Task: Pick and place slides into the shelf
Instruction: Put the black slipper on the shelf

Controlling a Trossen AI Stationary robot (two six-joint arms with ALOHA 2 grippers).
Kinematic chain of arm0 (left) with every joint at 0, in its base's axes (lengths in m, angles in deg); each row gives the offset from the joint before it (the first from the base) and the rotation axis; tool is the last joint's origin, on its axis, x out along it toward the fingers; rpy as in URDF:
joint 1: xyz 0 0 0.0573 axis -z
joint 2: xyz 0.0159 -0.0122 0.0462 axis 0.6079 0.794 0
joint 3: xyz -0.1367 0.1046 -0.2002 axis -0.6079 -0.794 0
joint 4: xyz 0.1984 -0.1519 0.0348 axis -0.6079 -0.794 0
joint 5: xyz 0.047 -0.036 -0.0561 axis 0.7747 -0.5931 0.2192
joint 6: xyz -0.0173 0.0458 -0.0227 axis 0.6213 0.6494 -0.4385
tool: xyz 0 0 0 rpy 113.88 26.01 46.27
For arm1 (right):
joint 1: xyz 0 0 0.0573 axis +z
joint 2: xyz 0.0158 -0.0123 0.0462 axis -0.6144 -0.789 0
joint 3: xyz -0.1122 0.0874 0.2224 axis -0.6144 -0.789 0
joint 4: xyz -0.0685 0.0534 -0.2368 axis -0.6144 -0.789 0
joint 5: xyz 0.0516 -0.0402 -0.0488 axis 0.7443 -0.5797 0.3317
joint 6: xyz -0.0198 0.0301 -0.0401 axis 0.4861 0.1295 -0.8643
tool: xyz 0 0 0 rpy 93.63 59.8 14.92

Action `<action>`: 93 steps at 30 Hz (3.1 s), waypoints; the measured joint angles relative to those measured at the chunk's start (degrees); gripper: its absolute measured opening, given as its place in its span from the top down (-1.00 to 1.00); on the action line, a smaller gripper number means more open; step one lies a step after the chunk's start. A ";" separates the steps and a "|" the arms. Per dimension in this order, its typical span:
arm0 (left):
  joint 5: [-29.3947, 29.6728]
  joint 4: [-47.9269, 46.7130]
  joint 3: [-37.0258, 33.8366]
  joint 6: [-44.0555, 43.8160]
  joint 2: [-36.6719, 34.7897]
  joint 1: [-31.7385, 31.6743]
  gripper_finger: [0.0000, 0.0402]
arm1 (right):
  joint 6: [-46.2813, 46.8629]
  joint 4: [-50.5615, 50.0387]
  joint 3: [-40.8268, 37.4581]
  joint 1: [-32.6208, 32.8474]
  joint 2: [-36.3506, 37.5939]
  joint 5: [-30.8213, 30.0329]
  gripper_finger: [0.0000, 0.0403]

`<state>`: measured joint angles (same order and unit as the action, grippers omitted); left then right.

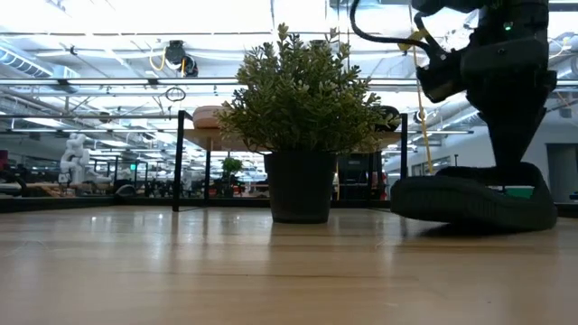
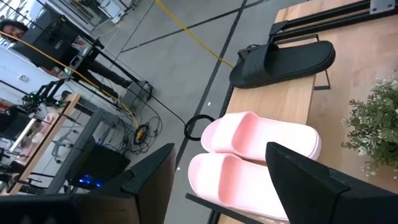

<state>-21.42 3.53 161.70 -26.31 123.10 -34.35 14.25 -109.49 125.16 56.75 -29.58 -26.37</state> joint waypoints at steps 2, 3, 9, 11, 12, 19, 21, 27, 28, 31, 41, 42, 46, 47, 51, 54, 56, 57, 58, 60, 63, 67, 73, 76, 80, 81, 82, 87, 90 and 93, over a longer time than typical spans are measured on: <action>0.00 0.00 0.00 0.04 0.00 -0.01 -0.27 | 0.26 -1.75 -0.03 -0.01 0.25 0.13 0.18; 0.02 0.02 0.00 0.06 0.00 0.01 -0.27 | 0.50 -2.64 -0.04 -0.01 0.36 0.27 0.18; 0.02 0.02 0.00 0.07 0.00 -0.01 -0.27 | 1.81 -5.74 -0.13 0.01 0.96 0.45 0.18; 0.02 0.02 0.00 0.07 0.00 -0.01 -0.27 | 1.81 -6.18 -0.13 0.01 0.95 0.35 0.18; 0.02 0.02 0.00 0.07 0.00 -0.01 -0.27 | 1.82 -6.48 -0.13 0.01 0.95 0.28 0.18; 0.02 0.02 0.00 0.09 0.00 -0.01 -0.27 | 3.35 -12.57 -0.13 0.01 0.95 -0.01 0.18; 0.03 0.02 0.00 0.09 0.00 0.01 -0.27 | 3.21 -13.61 -0.13 0.01 0.95 -0.33 0.18; 0.04 0.02 0.00 0.07 0.00 0.01 -0.27 | 3.06 -14.71 -0.13 0.01 0.95 -4.20 0.20; 0.04 0.04 0.00 0.04 0.00 0.00 -0.27 | 2.96 -14.96 -0.13 0.03 0.95 -4.87 0.21; 0.04 0.02 0.00 0.07 0.00 0.00 -0.27 | 1.80 -15.15 -0.13 0.01 0.95 -6.38 0.28; 0.04 0.02 0.00 -0.02 0.00 0.01 -0.27 | -0.02 -14.43 -0.48 -0.01 0.95 -8.11 0.51; 0.04 0.04 0.00 -0.04 0.00 0.01 -0.27 | 0.00 -13.84 -1.03 -0.01 0.95 -8.10 0.54; 0.04 0.04 0.00 -0.15 0.00 -0.01 -0.27 | 0.95 -9.94 -4.55 0.01 1.13 -7.27 0.64; 0.04 0.04 0.00 -0.15 0.00 -0.01 -0.27 | 1.59 -9.45 -5.52 0.01 1.13 -6.76 0.67; 0.04 0.06 0.00 -0.15 0.00 -0.01 -0.27 | 3.17 -10.46 -8.11 0.10 0.88 -3.06 0.82; 0.04 0.06 0.00 -0.15 0.01 0.00 -0.27 | 2.80 -10.09 -8.26 0.04 1.02 -2.88 0.95; 0.04 0.09 0.00 -0.15 0.01 -0.01 -0.27 | 2.15 -10.01 -8.35 0.08 0.95 -2.63 0.98; 0.04 0.14 0.00 -0.15 0.01 -0.01 -0.27 | 2.26 -9.89 -8.34 0.08 0.96 -2.77 0.98; 0.04 0.24 0.00 -0.15 0.02 0.01 -0.27 | 2.34 -9.92 -8.33 0.06 0.98 -2.82 0.98; 0.04 0.44 0.00 -0.12 0.01 0.00 -0.27 | 2.26 -9.87 -8.33 0.06 0.98 -2.82 0.99; 0.04 0.60 0.00 0.07 0.01 -0.01 -0.27 | 2.21 -9.89 -8.31 0.06 1.47 -2.94 1.00; 0.07 0.63 0.00 0.09 0.00 0.01 -0.27 | 2.31 -12.30 -6.55 0.03 3.28 -4.41 1.00; 0.10 0.63 0.00 0.09 0.02 0.01 -0.27 | 2.80 -18.56 -2.42 -0.03 6.98 -8.10 0.99; 0.11 0.63 0.00 0.09 0.02 -0.01 -0.27 | 3.20 -22.75 -0.43 -0.03 8.19 -8.31 0.99; 0.12 0.66 0.00 0.01 0.01 0.00 -0.27 | 3.18 -26.22 1.45 -0.03 8.72 -8.29 0.99; 0.13 0.68 0.00 0.02 0.00 -0.01 -0.27 | 3.01 -26.66 1.75 -0.03 8.69 -8.28 0.99; 0.11 0.68 0.00 0.02 0.02 -0.01 -0.27 | 2.59 -26.56 1.92 -0.01 8.65 -8.27 1.00; 0.13 0.67 0.00 -0.13 0.00 0.00 -0.27 | -0.26 -21.40 1.95 -0.01 8.65 -7.91 1.00; 0.13 0.68 0.00 -0.10 0.01 0.01 -0.27 | -0.70 -20.18 1.97 -0.01 8.65 -7.88 1.00; 0.14 0.68 0.00 0.04 0.02 -0.01 -0.27 | -1.59 -19.69 1.97 -0.01 9.05 -7.74 0.95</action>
<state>-21.28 4.21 161.70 -26.27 123.12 -34.36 12.65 -129.18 127.13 56.74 -20.53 -34.11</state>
